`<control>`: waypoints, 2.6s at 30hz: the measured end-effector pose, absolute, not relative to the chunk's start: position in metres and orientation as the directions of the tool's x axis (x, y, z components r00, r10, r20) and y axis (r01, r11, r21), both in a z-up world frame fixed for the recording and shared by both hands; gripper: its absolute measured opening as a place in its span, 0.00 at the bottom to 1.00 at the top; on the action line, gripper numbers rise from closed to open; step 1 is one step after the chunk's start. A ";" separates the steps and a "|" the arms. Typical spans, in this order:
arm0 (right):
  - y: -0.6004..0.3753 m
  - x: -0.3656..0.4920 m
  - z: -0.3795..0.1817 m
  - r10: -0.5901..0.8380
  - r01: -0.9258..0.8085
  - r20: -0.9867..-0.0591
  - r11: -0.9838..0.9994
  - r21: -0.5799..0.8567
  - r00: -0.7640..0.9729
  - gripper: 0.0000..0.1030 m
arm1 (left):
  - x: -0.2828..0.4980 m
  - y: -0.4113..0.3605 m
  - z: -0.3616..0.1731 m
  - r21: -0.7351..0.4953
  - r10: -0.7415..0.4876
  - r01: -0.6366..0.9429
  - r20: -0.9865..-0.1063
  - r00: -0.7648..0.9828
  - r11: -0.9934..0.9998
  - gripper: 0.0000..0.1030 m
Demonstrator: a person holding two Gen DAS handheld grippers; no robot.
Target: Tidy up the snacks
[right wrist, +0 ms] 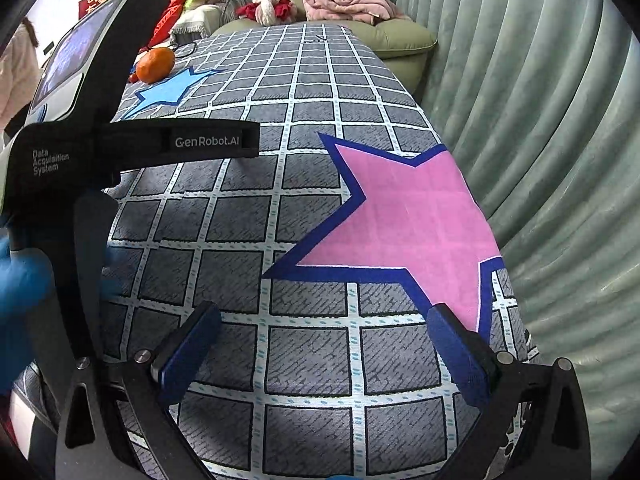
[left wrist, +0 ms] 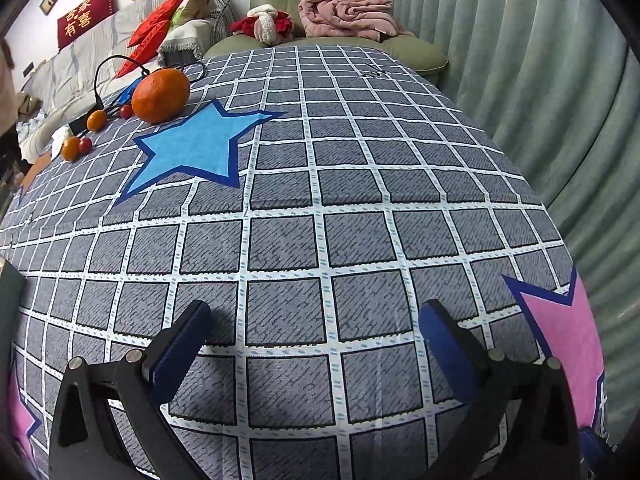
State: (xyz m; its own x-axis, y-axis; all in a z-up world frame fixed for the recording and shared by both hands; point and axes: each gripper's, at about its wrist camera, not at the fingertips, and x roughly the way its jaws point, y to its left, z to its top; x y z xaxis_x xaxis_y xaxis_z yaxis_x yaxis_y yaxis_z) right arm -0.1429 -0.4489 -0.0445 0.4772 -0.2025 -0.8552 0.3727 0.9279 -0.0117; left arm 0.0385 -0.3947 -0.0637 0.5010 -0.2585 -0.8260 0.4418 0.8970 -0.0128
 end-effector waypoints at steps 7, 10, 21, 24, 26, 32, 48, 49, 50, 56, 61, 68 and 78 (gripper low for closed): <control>-0.447 -0.148 -0.043 -0.211 0.375 -0.847 0.927 -0.015 0.489 1.00 | 0.038 -0.395 -0.064 -0.012 -0.259 0.443 -0.826 0.501 0.897 1.00; -0.445 -0.151 -0.042 -0.211 0.376 -0.849 0.927 -0.016 0.485 1.00 | 0.038 -0.395 -0.063 -0.012 -0.259 0.443 -0.826 0.501 0.896 1.00; -0.448 -0.145 -0.042 -0.207 0.375 -0.853 0.927 -0.014 0.479 1.00 | 0.038 -0.395 -0.063 -0.012 -0.259 0.443 -0.826 0.501 0.896 1.00; -0.448 -0.145 -0.043 -0.207 0.376 -0.854 0.926 -0.014 0.478 1.00 | 0.038 -0.395 -0.063 -0.012 -0.259 0.443 -0.826 0.501 0.896 1.00; -0.448 -0.145 -0.043 -0.207 0.376 -0.854 0.927 -0.014 0.478 1.00 | 0.038 -0.395 -0.063 -0.012 -0.259 0.443 -0.826 0.501 0.896 1.00; -0.447 -0.146 -0.043 -0.207 0.377 -0.853 0.926 -0.013 0.479 1.00 | 0.037 -0.395 -0.064 -0.012 -0.260 0.444 -0.826 0.501 0.896 1.00; -0.447 -0.145 -0.043 -0.203 0.375 -0.858 0.927 -0.012 0.472 1.00 | 0.037 -0.395 -0.063 -0.012 -0.259 0.444 -0.826 0.501 0.896 1.00; -0.448 -0.145 -0.043 -0.202 0.375 -0.858 0.927 -0.012 0.473 1.00 | 0.037 -0.395 -0.063 -0.012 -0.259 0.444 -0.826 0.501 0.896 1.00; -0.448 -0.145 -0.043 -0.203 0.375 -0.856 0.927 -0.012 0.476 1.00 | 0.037 -0.395 -0.063 -0.012 -0.259 0.444 -0.826 0.501 0.896 1.00; -0.447 -0.145 -0.044 -0.207 0.376 -0.850 0.927 -0.011 0.484 1.00 | 0.037 -0.395 -0.063 -0.012 -0.260 0.444 -0.826 0.501 0.896 1.00; -0.446 -0.144 -0.044 -0.207 0.377 -0.850 0.926 -0.011 0.484 1.00 | 0.037 -0.394 -0.063 -0.012 -0.260 0.445 -0.826 0.501 0.896 1.00; -0.446 -0.143 -0.044 -0.209 0.382 -0.851 0.924 -0.011 0.482 1.00 | 0.037 -0.394 -0.063 -0.012 -0.260 0.445 -0.826 0.501 0.896 1.00; -0.446 -0.144 -0.043 -0.210 0.382 -0.846 0.924 -0.008 0.490 1.00 | 0.037 -0.394 -0.063 -0.012 -0.260 0.445 -0.826 0.500 0.895 1.00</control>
